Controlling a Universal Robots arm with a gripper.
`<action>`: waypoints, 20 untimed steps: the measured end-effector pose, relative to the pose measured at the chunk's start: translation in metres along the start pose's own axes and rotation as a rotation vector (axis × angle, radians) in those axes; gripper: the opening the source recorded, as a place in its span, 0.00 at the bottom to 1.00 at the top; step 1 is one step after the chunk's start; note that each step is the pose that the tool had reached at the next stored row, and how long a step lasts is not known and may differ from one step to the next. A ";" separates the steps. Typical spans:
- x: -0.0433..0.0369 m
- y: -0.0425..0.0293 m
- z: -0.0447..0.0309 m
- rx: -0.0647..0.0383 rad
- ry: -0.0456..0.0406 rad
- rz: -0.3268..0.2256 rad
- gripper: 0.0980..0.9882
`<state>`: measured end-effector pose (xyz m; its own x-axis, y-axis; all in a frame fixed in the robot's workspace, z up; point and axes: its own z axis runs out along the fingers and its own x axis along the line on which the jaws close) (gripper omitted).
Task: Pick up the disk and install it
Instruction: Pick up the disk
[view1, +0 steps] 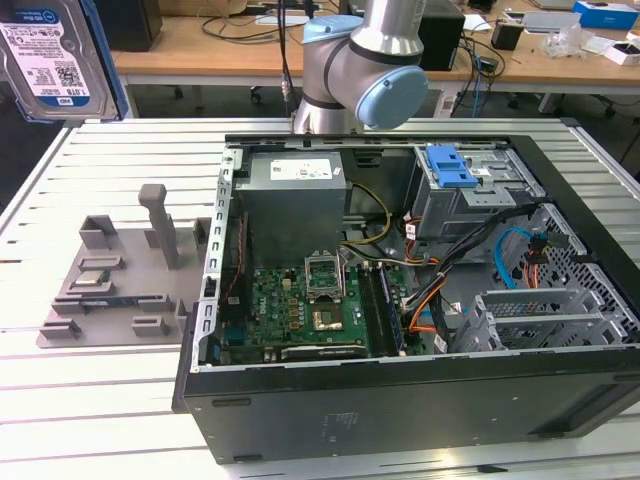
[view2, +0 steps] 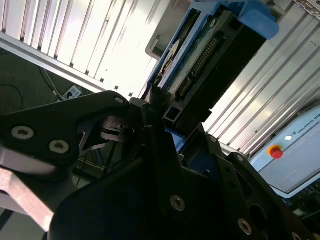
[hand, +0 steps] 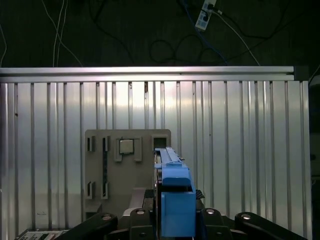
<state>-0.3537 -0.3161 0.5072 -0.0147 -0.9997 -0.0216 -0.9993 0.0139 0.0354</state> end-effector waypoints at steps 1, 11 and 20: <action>0.0000 0.0000 0.0000 0.000 0.0000 0.000 0.30; -0.0001 -0.0043 -0.0004 0.000 0.0000 0.000 0.30; -0.0004 -0.0247 -0.0011 0.000 0.0000 0.000 0.30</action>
<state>-0.3290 -0.3161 0.5074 -0.0148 -0.9997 -0.0216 -0.9993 0.0140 0.0354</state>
